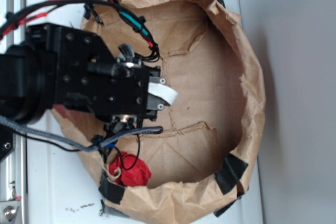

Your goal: Grab the green ball.

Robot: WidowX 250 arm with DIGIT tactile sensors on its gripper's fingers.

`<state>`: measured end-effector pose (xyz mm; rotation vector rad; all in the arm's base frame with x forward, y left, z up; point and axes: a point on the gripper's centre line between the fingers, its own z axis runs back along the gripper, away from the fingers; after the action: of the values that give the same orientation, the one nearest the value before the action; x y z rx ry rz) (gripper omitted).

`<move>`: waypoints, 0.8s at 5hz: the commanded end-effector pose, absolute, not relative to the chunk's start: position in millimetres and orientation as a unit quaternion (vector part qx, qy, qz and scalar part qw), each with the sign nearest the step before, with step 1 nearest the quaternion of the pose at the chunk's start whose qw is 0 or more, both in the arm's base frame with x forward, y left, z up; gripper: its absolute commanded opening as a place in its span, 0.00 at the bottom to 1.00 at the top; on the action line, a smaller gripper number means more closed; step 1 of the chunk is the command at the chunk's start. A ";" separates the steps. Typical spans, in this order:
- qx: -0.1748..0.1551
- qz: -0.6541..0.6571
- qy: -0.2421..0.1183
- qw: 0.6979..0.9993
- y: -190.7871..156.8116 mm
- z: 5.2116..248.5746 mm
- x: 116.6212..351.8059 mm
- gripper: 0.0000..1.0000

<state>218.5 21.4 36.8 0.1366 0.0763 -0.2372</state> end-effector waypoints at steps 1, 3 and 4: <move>0.027 -0.127 -0.022 0.991 26.8 95.2 206.5 1.00; 0.012 -0.094 -0.032 0.995 51.8 113.3 202.0 1.00; 0.012 -0.084 -0.023 0.996 55.9 108.5 204.1 1.00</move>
<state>198.8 52.2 95.2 0.0058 -0.0077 -0.1947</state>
